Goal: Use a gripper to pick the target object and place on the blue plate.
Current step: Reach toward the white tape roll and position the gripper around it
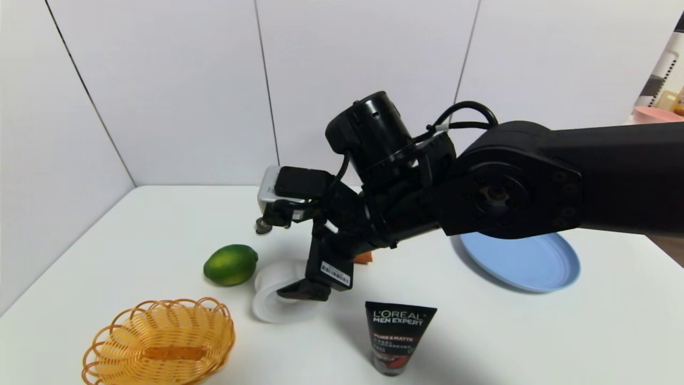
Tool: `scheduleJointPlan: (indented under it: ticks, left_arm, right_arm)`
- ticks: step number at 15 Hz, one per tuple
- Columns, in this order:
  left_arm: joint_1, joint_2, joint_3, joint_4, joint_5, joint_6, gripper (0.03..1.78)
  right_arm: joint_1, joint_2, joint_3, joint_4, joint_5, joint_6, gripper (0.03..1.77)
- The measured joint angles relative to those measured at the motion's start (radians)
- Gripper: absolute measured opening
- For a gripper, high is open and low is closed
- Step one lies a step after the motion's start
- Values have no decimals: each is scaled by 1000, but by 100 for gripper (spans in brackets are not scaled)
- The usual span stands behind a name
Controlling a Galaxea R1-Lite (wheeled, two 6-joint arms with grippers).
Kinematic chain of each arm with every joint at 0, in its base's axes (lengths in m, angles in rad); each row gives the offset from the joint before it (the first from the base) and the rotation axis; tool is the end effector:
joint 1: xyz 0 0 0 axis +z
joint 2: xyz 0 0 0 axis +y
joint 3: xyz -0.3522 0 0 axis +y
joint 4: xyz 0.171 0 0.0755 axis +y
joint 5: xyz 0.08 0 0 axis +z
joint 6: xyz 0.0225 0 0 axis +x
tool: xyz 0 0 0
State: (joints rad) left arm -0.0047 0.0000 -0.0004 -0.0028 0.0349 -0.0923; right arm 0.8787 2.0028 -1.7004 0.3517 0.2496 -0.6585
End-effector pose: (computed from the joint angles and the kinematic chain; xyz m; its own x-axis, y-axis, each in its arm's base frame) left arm -0.0787 0.0012 0.0759 0.9995 0.0302 0.0032 -0.0298 0.9953 -0.0923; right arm 0.2599 0.3223 0.2790 0.3006 0.7497 -0.5896 -0.9266 0.0831 -0.3668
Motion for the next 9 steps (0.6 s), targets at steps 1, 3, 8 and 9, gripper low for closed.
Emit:
scheduleJointPlan:
  ticks: [1,3,8,9]
  left_arm:
    - [0,0,0,0,0,0,169]
    - [0,0,0,0,0,0,169]
    - [0,0,0,0,0,0,169]
    - [0,0,0,0,0,0,169]
  right_arm:
    - [7,0,6,2,1,-6,170]
    - [19,3,24,2,0,-16,170]
    - [23,32,41,2,-7,-42,170]
    - [20,38,40,2,-8,-42,170]
